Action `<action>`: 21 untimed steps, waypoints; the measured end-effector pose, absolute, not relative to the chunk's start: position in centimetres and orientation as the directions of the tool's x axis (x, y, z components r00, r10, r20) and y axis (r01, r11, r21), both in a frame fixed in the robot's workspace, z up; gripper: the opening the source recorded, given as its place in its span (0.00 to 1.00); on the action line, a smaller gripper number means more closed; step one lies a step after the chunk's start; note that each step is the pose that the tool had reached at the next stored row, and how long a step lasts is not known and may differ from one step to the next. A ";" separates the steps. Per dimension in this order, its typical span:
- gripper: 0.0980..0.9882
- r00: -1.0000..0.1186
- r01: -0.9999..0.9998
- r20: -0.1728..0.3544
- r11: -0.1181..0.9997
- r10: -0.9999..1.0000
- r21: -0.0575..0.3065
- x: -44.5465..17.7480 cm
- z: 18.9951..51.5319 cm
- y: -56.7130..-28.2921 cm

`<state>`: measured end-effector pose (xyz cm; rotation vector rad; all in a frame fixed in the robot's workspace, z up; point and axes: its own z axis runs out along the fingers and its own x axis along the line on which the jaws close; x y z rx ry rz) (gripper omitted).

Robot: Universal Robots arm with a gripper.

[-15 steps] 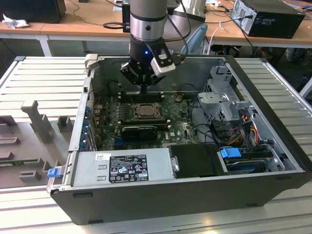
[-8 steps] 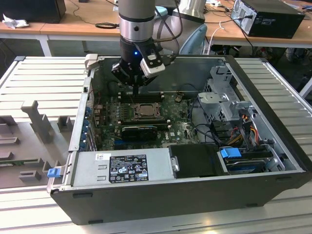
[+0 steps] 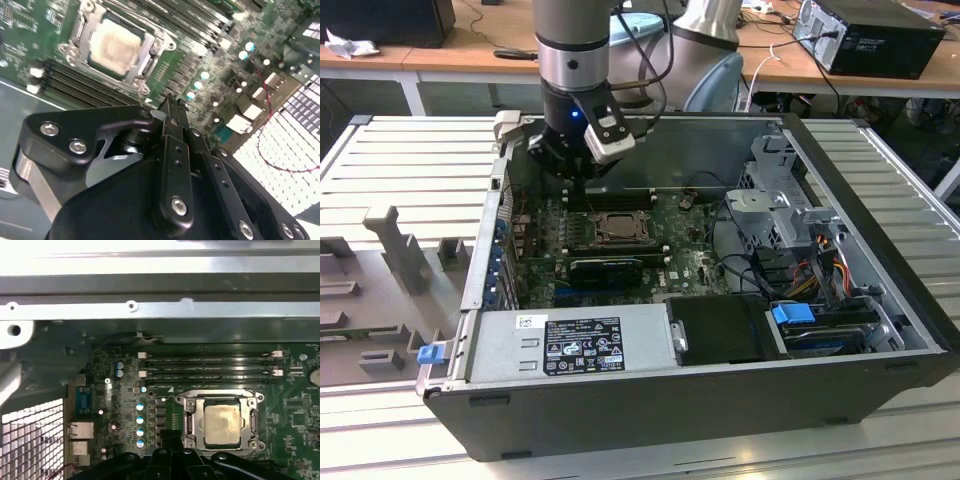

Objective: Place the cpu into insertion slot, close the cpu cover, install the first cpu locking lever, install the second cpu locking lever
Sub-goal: 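Install the first cpu locking lever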

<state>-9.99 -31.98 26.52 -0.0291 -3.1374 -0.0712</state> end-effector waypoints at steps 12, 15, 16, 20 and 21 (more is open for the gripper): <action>0.01 -1.000 0.011 0.003 0.999 0.011 0.046 -11.7 25.8 -29.8; 0.01 -1.000 0.004 0.003 0.999 0.004 0.045 -11.0 25.8 -29.4; 0.01 -1.000 0.004 0.003 0.999 0.004 0.045 -10.7 25.8 -29.3; 0.01 -1.000 0.002 0.003 0.999 0.002 0.045 -9.5 25.7 -29.0; 0.01 -1.000 0.002 0.003 0.999 0.002 0.045 -9.2 25.7 -29.0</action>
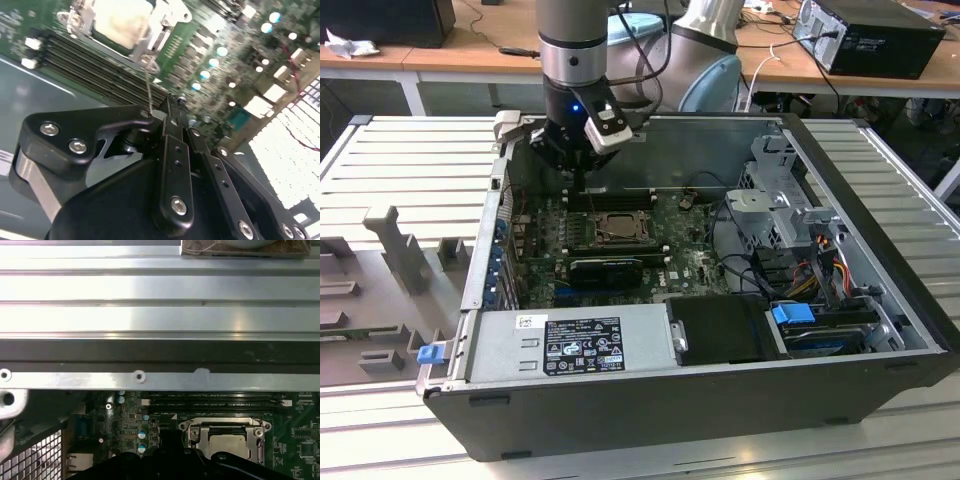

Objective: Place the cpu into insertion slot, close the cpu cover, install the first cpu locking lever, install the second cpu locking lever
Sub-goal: 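Install the first cpu locking lever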

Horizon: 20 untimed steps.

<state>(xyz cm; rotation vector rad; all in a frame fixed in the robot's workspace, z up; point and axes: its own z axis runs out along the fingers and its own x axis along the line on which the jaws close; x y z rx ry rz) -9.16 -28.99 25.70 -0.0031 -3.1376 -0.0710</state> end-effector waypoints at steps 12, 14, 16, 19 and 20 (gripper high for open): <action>0.01 -1.000 -0.001 0.003 0.998 -0.001 0.061 -4.1 25.2 -28.9; 0.01 -1.000 -0.001 0.000 0.997 -0.001 0.080 -4.1 25.1 -28.9; 0.01 -1.000 -0.003 -0.026 0.997 -0.001 0.080 -4.1 25.1 -28.9; 0.01 -0.999 -0.007 -0.040 0.997 -0.004 0.082 -4.1 24.8 -28.9; 0.01 -0.999 -0.008 -0.040 0.996 -0.005 0.086 -4.1 24.7 -28.9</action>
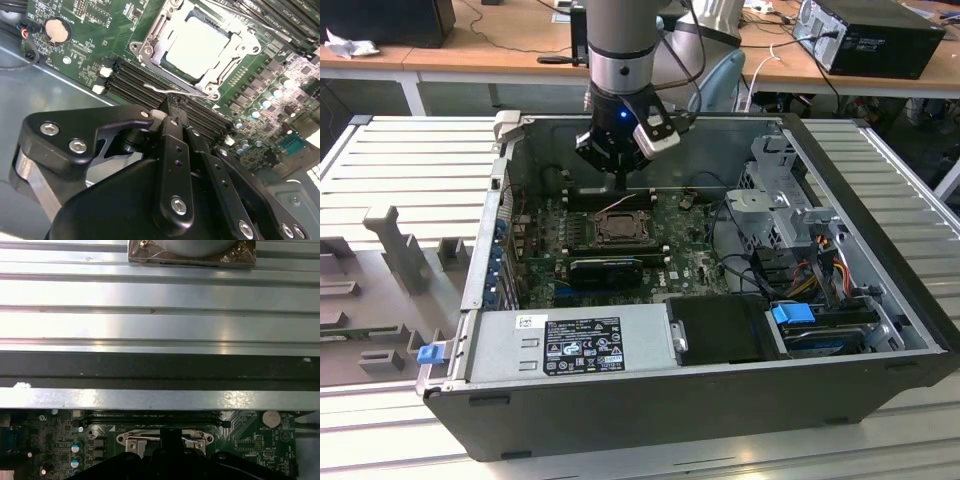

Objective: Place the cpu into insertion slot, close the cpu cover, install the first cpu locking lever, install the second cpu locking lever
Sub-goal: 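Install the first cpu locking lever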

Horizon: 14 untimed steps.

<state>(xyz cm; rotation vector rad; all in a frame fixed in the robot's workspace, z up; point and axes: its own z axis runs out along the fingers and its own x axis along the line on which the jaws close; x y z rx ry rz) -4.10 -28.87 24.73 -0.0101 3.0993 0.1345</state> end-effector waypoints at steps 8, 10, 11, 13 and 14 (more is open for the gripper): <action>0.01 -0.999 -0.011 -0.040 0.995 -0.007 0.098 -3.9 23.5 -28.9; 0.01 -0.999 -0.012 -0.039 0.994 -0.008 0.104 -3.9 23.3 -28.9; 0.01 -0.999 -0.014 -0.039 0.994 -0.010 0.105 -3.8 23.2 -28.9; 0.01 -0.999 -0.021 -0.037 0.994 -0.017 0.105 -3.6 23.1 -28.9; 0.01 -0.999 -0.027 -0.036 0.994 -0.023 0.105 -3.5 22.9 -28.9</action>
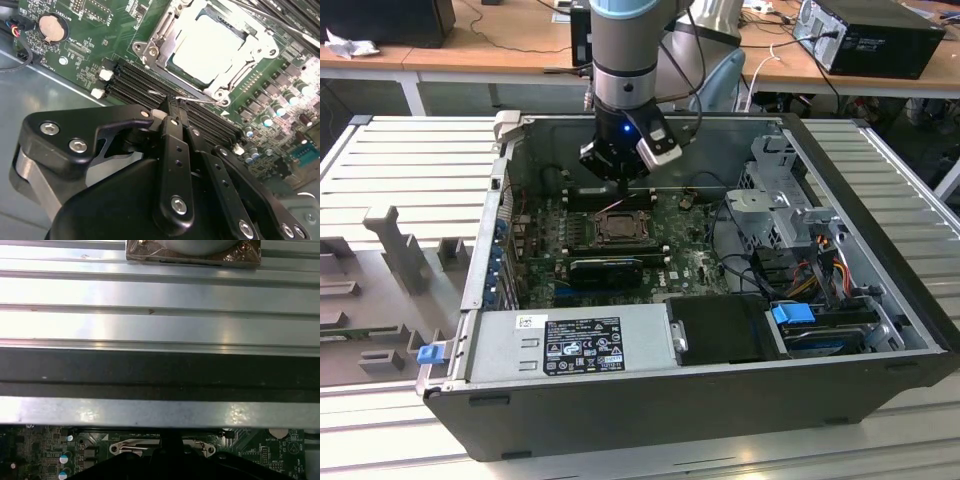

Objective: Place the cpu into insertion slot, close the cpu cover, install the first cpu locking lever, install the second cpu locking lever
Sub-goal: 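Install the first cpu locking lever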

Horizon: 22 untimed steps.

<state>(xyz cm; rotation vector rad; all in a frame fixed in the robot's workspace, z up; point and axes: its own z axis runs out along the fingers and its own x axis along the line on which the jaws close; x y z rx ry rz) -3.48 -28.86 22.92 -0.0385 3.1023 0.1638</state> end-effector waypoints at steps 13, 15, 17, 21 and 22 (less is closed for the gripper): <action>0.01 -0.998 -0.066 -0.030 0.992 -0.063 0.107 -2.6 21.5 -28.7; 0.01 -0.998 -0.065 -0.030 0.992 -0.063 0.108 -2.5 21.4 -28.7; 0.01 -0.998 -0.065 -0.029 0.992 -0.062 0.108 -2.5 21.2 -28.7; 0.01 -0.998 -0.065 -0.029 0.992 -0.063 0.108 -2.5 20.8 -28.7; 0.01 -0.998 -0.065 -0.029 0.992 -0.063 0.108 -2.5 20.8 -28.7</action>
